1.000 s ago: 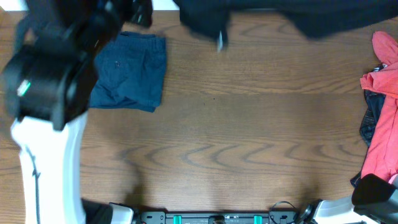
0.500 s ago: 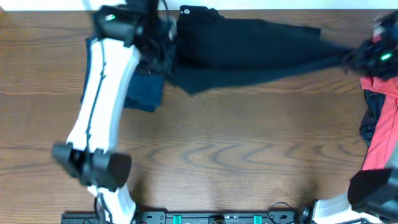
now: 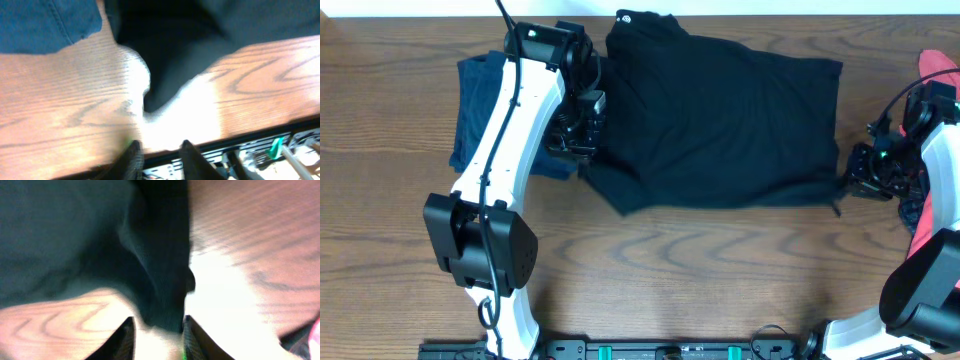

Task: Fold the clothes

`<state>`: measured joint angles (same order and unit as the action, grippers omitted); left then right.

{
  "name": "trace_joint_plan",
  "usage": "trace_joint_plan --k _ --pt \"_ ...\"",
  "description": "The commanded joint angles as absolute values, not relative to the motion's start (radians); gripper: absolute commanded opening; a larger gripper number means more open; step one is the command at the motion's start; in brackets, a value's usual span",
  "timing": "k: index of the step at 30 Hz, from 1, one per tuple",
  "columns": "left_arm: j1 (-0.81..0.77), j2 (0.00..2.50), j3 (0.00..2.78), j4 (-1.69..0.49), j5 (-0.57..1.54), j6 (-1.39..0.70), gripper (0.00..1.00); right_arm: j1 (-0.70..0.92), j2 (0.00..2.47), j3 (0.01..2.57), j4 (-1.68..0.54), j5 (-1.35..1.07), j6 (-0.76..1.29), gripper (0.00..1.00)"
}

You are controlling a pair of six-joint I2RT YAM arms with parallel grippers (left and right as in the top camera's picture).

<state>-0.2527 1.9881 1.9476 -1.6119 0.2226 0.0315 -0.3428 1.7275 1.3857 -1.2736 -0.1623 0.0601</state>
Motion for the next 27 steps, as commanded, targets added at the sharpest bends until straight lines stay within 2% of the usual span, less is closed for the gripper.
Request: trace_joint_plan --k 1,3,8,12,19,25,27 --pt "-0.255 1.961 1.939 -1.690 0.215 0.033 0.42 -0.355 1.721 1.384 -1.271 -0.097 0.094 0.49" --pt "-0.255 1.961 1.939 -1.690 0.215 0.033 0.47 -0.367 1.721 1.384 -1.262 -0.103 0.101 0.58" --pt "-0.254 1.960 1.939 -1.690 0.215 0.034 0.53 -0.387 1.721 1.383 -1.168 -0.120 0.157 0.64" --pt "-0.255 1.960 1.940 -1.667 0.232 0.033 0.53 -0.379 1.721 1.365 -0.974 -0.244 0.165 0.55" --pt "-0.257 1.925 1.991 -1.659 0.307 0.025 0.52 -0.338 1.747 1.217 -0.527 -0.233 0.242 0.53" --pt "-0.257 1.774 2.012 -1.538 0.340 -0.004 0.54 -0.326 1.883 1.180 -0.312 -0.260 0.295 0.48" --pt "-0.259 1.699 2.012 -1.465 0.368 -0.002 0.54 -0.318 1.946 1.181 -0.208 -0.264 0.316 0.41"
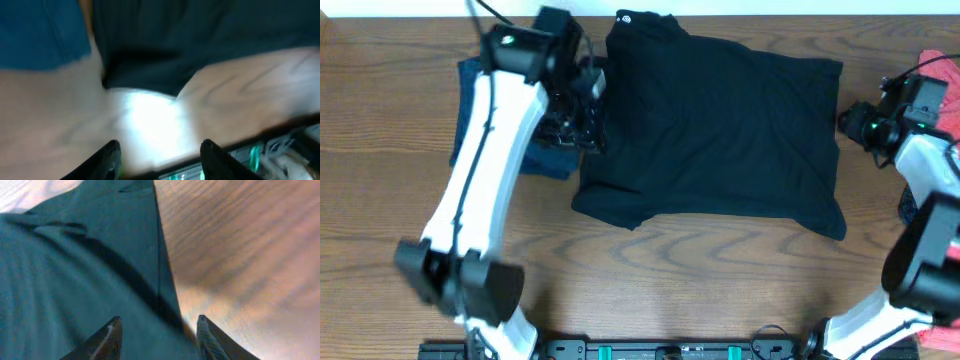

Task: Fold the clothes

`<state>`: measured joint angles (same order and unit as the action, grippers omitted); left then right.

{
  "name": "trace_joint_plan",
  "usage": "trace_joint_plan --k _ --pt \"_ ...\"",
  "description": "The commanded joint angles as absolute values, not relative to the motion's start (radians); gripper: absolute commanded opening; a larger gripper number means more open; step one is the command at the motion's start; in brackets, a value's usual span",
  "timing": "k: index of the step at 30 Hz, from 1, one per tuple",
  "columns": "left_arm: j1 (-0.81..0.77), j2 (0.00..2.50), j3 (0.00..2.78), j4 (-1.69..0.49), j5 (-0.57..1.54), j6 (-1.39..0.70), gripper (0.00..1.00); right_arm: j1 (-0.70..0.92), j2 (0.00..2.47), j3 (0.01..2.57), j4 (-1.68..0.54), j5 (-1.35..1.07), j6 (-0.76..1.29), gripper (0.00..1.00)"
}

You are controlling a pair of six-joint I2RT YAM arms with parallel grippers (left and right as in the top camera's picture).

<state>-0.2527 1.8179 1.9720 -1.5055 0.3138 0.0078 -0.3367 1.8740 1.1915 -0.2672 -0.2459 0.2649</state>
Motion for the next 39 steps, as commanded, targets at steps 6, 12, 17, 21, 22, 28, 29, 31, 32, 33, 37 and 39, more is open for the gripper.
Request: trace_joint_plan --k 6,12,17,21,22,28,29,31,32,33,37,39 --pt "-0.272 1.500 2.012 -1.344 0.377 0.004 0.64 -0.312 2.060 1.214 -0.060 -0.289 0.417 0.04" --pt "-0.272 1.375 2.012 -1.325 0.374 0.004 0.66 -0.291 2.162 1.286 -0.059 -0.285 0.427 0.01" --pt "-0.272 1.345 2.012 -1.335 0.374 0.003 0.66 -0.294 2.214 1.327 -0.090 -0.157 0.424 0.01" --pt "-0.272 1.348 2.012 -1.361 0.374 0.003 0.66 -0.334 2.212 1.403 -0.179 -0.079 0.366 0.01" --pt "-0.272 1.351 2.012 -1.363 0.374 0.003 0.66 -0.348 2.212 1.432 -0.215 -0.062 0.358 0.01" --pt "-0.272 1.367 2.012 -1.371 0.374 0.003 0.67 -0.435 2.212 1.588 -0.366 -0.084 0.321 0.01" --pt "-0.272 1.371 2.012 -1.374 0.374 0.003 0.68 -0.445 2.212 1.613 -0.385 -0.153 0.272 0.01" --pt "-0.272 1.379 2.012 -1.378 0.374 0.003 0.70 -0.456 2.209 1.655 -0.424 -0.329 0.175 0.13" --pt "-0.272 1.383 2.012 -1.379 0.374 0.003 0.70 -0.458 2.209 1.674 -0.444 -0.426 0.127 0.18" --pt "-0.272 1.389 2.012 -1.381 0.374 0.003 0.70 -0.457 2.209 1.686 -0.457 -0.477 0.114 0.22" --pt "-0.272 1.416 2.012 -1.384 0.374 0.003 0.71 -0.415 2.211 1.691 -0.462 -0.549 0.118 0.45" --pt "-0.272 1.429 2.012 -1.386 0.374 0.003 0.71 -0.380 2.213 1.684 -0.461 -0.482 0.131 0.54"
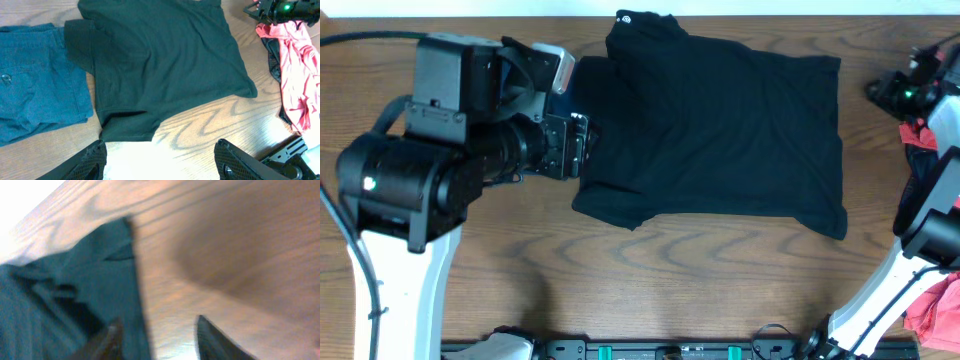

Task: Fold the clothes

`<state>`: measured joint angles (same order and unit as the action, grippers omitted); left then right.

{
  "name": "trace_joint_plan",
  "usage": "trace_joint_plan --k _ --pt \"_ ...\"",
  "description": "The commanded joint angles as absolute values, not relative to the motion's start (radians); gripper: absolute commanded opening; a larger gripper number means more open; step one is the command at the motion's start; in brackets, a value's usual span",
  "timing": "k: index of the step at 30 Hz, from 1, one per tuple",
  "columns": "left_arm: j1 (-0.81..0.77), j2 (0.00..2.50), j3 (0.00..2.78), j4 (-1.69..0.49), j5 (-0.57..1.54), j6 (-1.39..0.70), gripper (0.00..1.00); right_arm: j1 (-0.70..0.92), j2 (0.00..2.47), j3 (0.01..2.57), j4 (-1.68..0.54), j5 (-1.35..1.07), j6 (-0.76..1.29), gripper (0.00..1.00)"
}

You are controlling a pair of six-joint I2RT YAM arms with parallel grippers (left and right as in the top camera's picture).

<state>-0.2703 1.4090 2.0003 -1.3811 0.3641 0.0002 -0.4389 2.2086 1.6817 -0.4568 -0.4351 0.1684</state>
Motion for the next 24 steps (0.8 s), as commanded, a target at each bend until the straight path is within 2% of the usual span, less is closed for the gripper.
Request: trace_joint_plan --k 1,6,10,14,16,17,20,24 --pt "-0.272 1.435 2.012 -1.388 0.374 0.003 0.71 -0.363 2.214 1.682 -0.461 -0.426 0.150 0.60" --pt "-0.272 1.452 2.012 -1.409 0.374 0.003 0.71 -0.291 2.244 1.681 -0.452 -0.212 0.191 0.56" --pt "-0.272 1.452 2.012 -1.412 0.374 0.003 0.71 -0.262 2.294 1.681 -0.433 -0.190 0.214 0.40" --pt "-0.272 1.452 2.012 -1.413 0.375 -0.002 0.71 -0.255 2.345 1.681 -0.434 -0.164 0.255 0.35" --pt "-0.272 1.452 2.012 -1.412 0.375 -0.001 0.71 -0.255 2.365 1.681 -0.432 -0.164 0.258 0.11" --pt "-0.272 1.452 2.012 -1.412 0.375 -0.001 0.71 -0.255 2.373 1.681 -0.434 -0.159 0.257 0.07" --pt "-0.272 1.452 2.012 -1.412 0.375 -0.001 0.71 -0.256 2.385 1.681 -0.447 -0.113 0.257 0.01" --pt "-0.272 1.451 2.012 -1.414 0.375 -0.001 0.71 -0.269 2.386 1.683 -0.466 0.049 0.253 0.01"
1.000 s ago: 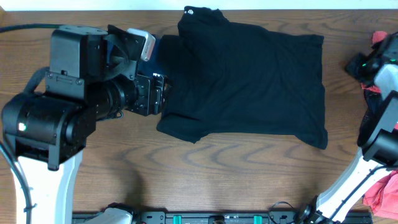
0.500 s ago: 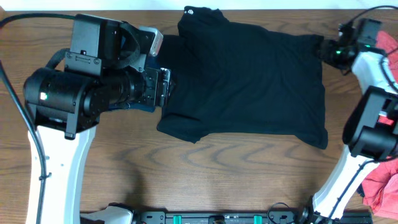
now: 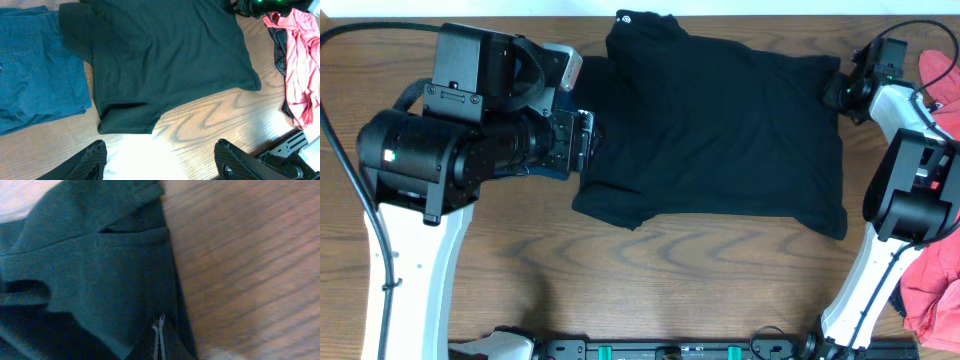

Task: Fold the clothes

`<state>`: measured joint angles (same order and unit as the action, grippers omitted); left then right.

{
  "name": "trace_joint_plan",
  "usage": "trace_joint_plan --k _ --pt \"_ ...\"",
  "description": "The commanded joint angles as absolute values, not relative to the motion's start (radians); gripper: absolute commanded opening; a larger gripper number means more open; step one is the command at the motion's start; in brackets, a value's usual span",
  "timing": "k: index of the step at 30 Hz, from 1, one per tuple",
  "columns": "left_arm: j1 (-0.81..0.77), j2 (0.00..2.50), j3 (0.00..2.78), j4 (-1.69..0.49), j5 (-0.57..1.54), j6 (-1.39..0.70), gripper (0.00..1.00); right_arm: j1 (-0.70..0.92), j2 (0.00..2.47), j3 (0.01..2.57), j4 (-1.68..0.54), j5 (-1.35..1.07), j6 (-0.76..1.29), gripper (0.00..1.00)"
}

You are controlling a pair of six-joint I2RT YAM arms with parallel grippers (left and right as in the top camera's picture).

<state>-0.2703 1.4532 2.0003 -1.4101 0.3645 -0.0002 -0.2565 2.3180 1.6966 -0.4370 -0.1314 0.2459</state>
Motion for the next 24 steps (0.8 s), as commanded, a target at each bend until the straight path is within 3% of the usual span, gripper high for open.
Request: trace_joint_plan --k 1,14,18,19,22,24 --pt "-0.272 1.451 2.012 -1.416 0.375 -0.001 0.71 -0.277 2.385 1.688 -0.469 0.078 0.253 0.01" --pt "-0.272 1.452 2.012 -1.451 0.374 -0.001 0.72 -0.366 2.385 1.915 -0.623 0.030 0.255 0.01" --pt "-0.272 1.452 2.004 -1.478 0.374 -0.001 0.72 -0.392 2.378 2.022 -0.748 -0.164 0.227 0.01" --pt "-0.272 1.452 1.998 -1.482 0.374 0.000 0.72 -0.398 2.374 2.044 -0.781 -0.226 0.203 0.05" --pt "-0.272 1.453 1.971 -1.494 0.374 -0.001 0.72 -0.409 2.371 2.088 -0.879 -0.325 0.193 0.34" --pt "-0.272 1.454 1.955 -1.494 0.374 -0.001 0.72 -0.408 2.372 2.086 -0.917 -0.311 0.193 0.41"
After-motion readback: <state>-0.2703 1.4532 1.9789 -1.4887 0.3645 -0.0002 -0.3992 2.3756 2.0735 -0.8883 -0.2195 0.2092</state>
